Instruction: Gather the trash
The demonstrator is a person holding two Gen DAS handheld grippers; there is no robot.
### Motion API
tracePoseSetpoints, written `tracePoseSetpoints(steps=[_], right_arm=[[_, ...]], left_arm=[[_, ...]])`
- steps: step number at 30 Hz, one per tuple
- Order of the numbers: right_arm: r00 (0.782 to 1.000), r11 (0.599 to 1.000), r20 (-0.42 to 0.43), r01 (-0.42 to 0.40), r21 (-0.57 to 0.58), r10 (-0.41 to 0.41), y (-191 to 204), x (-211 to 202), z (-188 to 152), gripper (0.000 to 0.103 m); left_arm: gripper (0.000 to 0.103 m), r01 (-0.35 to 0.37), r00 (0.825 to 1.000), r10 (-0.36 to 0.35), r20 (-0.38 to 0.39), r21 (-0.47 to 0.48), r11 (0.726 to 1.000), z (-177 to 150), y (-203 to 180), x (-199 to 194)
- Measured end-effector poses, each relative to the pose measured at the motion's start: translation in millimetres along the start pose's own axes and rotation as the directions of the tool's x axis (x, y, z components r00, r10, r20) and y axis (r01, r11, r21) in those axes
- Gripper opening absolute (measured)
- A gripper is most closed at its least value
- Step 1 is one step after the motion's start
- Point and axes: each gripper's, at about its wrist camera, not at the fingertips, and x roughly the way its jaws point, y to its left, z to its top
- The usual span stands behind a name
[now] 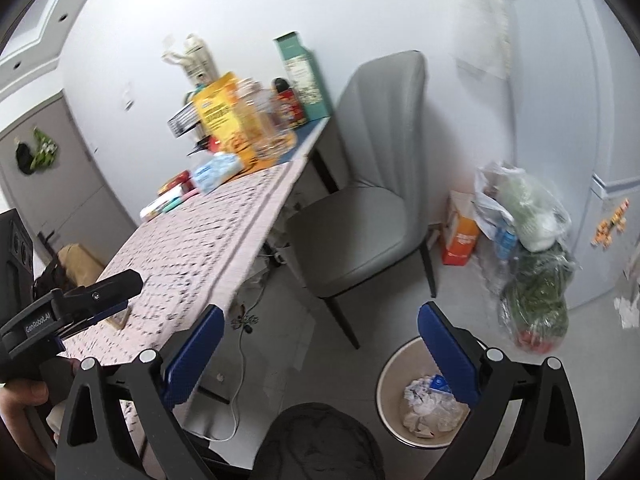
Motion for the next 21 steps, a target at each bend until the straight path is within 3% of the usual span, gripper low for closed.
tracePoseSetpoints(steps=[3, 7, 16, 21], right_arm=[[1.000, 0.999, -0.007, -0.017, -0.029, 0.017, 22.4, 3.5, 1.5, 0.095], [1.000, 0.996, -0.013, -0.010, -0.093, 0.009, 54.9, 11.1, -1.1, 0.095], [0.996, 0.978, -0.054, -0.076, -0.196, 0.067, 127.0, 26.9, -14.0, 0.095], [0.990, 0.959, -0.092, -0.127, -0.253, 0.106, 164.8, 38.2, -20.6, 0.095]], left_arm=[[0.097, 0.000, 1.000, 0.001, 0.009, -0.047, 0.999, -0.2, 20.6, -12.9], [0.097, -0.058, 0.998, 0.060, 0.030, -0.058, 0.997, -6.5, 46.4, -32.1], [0.097, -0.088, 0.994, 0.099, 0.054, -0.183, 0.979, -23.0, 110.8, -70.9], [0.097, -0.134, 0.984, 0.157, 0.085, -0.233, 0.963, -35.6, 141.8, -95.4]])
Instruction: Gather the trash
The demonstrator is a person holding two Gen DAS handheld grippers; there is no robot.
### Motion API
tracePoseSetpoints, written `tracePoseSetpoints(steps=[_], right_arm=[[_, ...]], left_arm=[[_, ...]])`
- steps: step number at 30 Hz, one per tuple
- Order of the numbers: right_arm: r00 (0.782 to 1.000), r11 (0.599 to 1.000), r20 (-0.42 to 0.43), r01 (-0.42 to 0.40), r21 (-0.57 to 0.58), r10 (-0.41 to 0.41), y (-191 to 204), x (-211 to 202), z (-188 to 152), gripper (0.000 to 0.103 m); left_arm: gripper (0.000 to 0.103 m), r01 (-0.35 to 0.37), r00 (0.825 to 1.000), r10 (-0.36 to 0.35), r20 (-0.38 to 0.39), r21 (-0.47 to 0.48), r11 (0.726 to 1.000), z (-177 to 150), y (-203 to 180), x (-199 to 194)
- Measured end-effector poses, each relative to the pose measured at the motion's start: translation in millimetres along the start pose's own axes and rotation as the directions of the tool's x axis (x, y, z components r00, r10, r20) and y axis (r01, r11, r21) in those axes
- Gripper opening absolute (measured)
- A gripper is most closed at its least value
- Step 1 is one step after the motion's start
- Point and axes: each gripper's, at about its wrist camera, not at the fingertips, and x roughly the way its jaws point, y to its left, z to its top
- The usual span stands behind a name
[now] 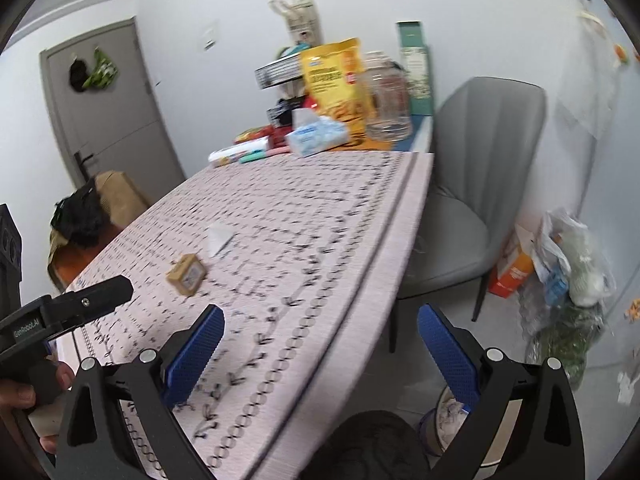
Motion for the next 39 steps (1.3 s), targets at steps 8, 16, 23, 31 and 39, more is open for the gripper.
tracePoseSetpoints(steps=[8, 16, 23, 31, 39], right_arm=[[0.998, 0.997, -0.028, -0.063, -0.053, 0.061, 51.1, 25.4, 6.0, 0.095], [0.983, 0.982, -0.105, -0.161, -0.094, 0.151, 93.4, 57.8, 8.0, 0.081], [0.969, 0.977, -0.168, -0.196, -0.082, 0.180, 118.4, 99.3, 18.5, 0.078], [0.958, 0.977, -0.236, -0.190, -0.096, 0.163, 141.9, 152.9, 28.1, 0.071], [0.944, 0.970, -0.261, -0.228, -0.081, 0.200, 125.1, 149.7, 28.4, 0.030]], left_arm=[[0.097, -0.059, 0.998, 0.061, 0.032, -0.075, 0.995, 0.0, 51.9, -14.7], [0.094, -0.092, 0.994, 0.099, 0.040, -0.149, 0.984, -1.6, 93.2, -17.0], [0.090, -0.119, 0.992, 0.126, 0.027, -0.179, 0.977, -1.1, 107.0, -10.7], [0.089, -0.164, 0.985, 0.170, 0.012, -0.199, 0.966, 6.6, 117.9, -4.5], [0.083, -0.162, 0.986, 0.166, 0.009, -0.171, 0.972, 24.9, 101.5, 12.7]])
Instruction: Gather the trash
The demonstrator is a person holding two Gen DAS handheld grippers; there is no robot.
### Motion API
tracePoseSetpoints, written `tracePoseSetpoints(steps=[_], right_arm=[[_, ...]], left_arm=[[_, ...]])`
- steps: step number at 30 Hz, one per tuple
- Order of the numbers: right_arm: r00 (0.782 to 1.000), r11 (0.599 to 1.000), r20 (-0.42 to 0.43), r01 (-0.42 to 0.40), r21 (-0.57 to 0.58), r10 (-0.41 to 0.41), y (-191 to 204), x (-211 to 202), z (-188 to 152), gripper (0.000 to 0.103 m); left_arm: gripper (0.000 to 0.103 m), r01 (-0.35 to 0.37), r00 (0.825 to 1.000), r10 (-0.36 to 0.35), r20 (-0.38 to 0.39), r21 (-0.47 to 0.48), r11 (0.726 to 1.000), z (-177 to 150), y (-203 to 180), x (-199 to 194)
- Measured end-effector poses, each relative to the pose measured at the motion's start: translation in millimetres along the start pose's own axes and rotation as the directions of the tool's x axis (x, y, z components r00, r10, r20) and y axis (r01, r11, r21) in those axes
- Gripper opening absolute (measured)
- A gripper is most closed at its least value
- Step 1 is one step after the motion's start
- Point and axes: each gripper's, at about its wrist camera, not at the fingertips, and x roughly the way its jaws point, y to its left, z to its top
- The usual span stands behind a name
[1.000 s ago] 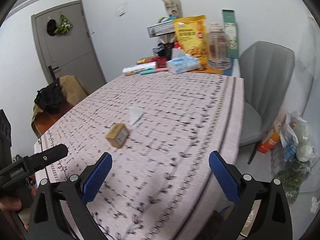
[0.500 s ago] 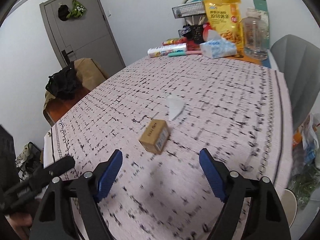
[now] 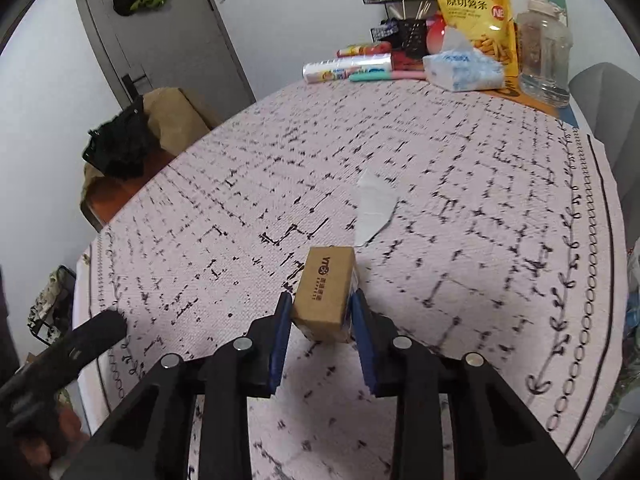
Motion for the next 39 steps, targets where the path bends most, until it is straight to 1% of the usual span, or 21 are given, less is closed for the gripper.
tracePoseSetpoints(steps=[6, 10, 12, 15, 17, 19, 21, 24, 25, 27, 29, 32, 34, 35, 36, 39], right_arm=[[0.999, 0.998, 0.036, -0.006, 0.066, 0.004, -30.0, -24.2, -4.2, 0.030], [0.998, 0.994, 0.055, 0.002, 0.108, -0.008, -52.2, -36.4, -7.1, 0.030], [0.998, 0.992, 0.065, 0.003, 0.130, -0.011, -62.9, -42.3, -7.8, 0.030], [0.996, 0.988, 0.083, 0.007, 0.157, -0.020, -78.7, -52.2, -9.2, 0.030], [0.996, 0.986, 0.088, 0.012, 0.167, -0.027, -88.3, -57.4, -9.0, 0.030], [0.995, 0.985, 0.095, 0.019, 0.173, -0.035, -95.9, -62.6, -9.7, 0.030], [0.994, 0.983, 0.103, 0.022, 0.182, -0.041, -103.9, -67.9, -9.4, 0.030], [0.992, 0.980, 0.112, 0.027, 0.195, -0.050, -113.6, -74.1, -10.0, 0.030], [0.992, 0.980, 0.115, 0.030, 0.198, -0.054, -117.0, -76.5, -10.3, 0.030], [0.991, 0.979, 0.120, 0.039, 0.199, -0.064, -122.7, -80.7, -10.5, 0.030], [0.989, 0.978, 0.125, 0.049, 0.203, -0.076, -129.2, -86.4, -10.3, 0.030], [0.987, 0.975, 0.133, 0.064, 0.214, -0.094, -137.0, -95.1, -12.2, 0.030], [0.985, 0.973, 0.136, 0.073, 0.220, -0.105, -141.2, -100.0, -13.9, 0.030], [0.984, 0.972, 0.136, 0.080, 0.221, -0.112, -142.8, -102.3, -15.0, 0.030], [0.984, 0.972, 0.137, 0.085, 0.221, -0.117, -143.8, -104.1, -15.9, 0.030], [0.981, 0.970, 0.137, 0.104, 0.220, -0.136, -149.4, -111.2, -19.9, 0.030]], left_arm=[[0.078, 0.042, 0.999, -0.041, -0.025, 0.053, 0.998, 11.6, -35.7, 21.9], [0.073, 0.064, 0.998, -0.061, -0.032, 0.098, 0.993, 17.9, -62.6, 34.7], [0.070, 0.073, 0.996, -0.067, -0.053, 0.122, 0.990, 20.9, -78.1, 46.1], [0.063, 0.070, 0.994, -0.059, -0.087, 0.128, 0.989, 24.2, -92.7, 62.4], [0.060, 0.077, 0.993, -0.066, -0.093, 0.123, 0.989, 26.4, -101.8, 74.3], [0.055, 0.062, 0.994, -0.049, -0.099, 0.129, 0.990, 27.8, -108.8, 85.4], [0.050, 0.069, 0.992, -0.055, -0.116, 0.114, 0.991, 29.5, -112.7, 96.0], [0.048, 0.045, 0.992, -0.030, -0.119, 0.120, 0.992, 31.5, -120.1, 109.0], [0.046, 0.043, 0.992, -0.029, -0.121, 0.117, 0.992, 31.8, -121.8, 113.3], [0.045, 0.052, 0.990, -0.036, -0.133, 0.116, 0.992, 32.1, -125.1, 120.6], [0.044, 0.051, 0.990, -0.032, -0.138, 0.138, 0.989, 31.6, -131.2, 128.2], [0.030, 0.066, 0.987, -0.043, -0.157, 0.142, 0.988, 31.5, -136.6, 137.6], [0.009, 0.083, 0.983, -0.058, -0.173, 0.144, 0.986, 30.6, -139.3, 141.4], [0.005, 0.082, 0.982, -0.055, -0.179, 0.149, 0.985, 29.3, -141.0, 141.7], [0.004, 0.073, 0.984, -0.046, -0.171, 0.156, 0.985, 27.2, -142.3, 138.9], [0.002, 0.083, 0.986, -0.056, -0.160, 0.166, 0.983, 23.8, -144.5, 128.2]])
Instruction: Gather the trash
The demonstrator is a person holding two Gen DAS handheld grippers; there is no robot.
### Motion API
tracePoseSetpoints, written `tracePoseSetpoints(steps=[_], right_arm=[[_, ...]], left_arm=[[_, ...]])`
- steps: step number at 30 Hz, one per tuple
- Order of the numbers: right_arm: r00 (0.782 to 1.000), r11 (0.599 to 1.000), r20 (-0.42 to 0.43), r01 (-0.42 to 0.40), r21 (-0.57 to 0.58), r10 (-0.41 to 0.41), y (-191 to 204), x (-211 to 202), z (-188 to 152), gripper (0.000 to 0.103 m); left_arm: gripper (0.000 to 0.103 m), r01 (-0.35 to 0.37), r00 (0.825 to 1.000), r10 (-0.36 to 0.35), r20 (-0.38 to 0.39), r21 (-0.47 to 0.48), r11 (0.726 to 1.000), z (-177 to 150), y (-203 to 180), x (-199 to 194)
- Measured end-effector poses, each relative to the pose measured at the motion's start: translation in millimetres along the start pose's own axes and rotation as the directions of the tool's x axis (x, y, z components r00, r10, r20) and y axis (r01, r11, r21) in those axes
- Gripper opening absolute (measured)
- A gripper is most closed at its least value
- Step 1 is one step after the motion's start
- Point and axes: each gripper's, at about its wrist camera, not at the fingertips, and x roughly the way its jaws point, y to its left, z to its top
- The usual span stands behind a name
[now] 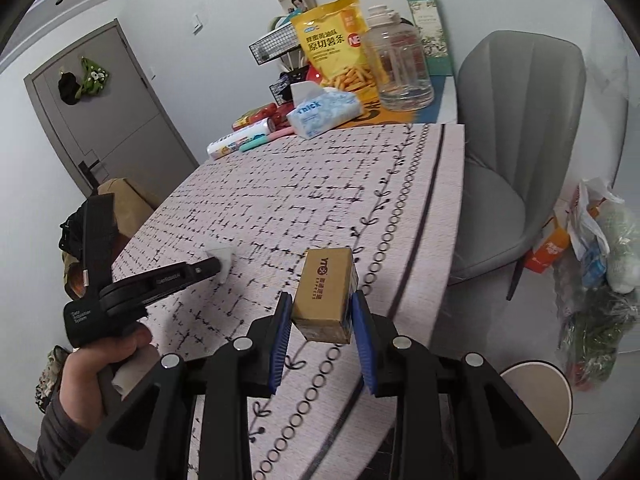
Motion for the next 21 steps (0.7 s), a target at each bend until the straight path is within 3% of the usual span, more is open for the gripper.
tracePoseSetpoints(steps=[12, 21], right_arm=[[0.998, 0.999, 0.039, 0.042, 0.022, -0.043, -21.1, -25.4, -9.9, 0.030], [0.996, 0.995, 0.050, 0.078, 0.057, -0.081, -47.0, -48.9, -25.5, 0.030]], left_arm=[[0.002, 0.083, 0.995, -0.086, 0.059, 0.051, 0.995, -33.9, -22.6, -59.7], [0.002, 0.157, 0.985, -0.163, 0.053, 0.104, 0.982, -55.9, -61.6, -73.1]])
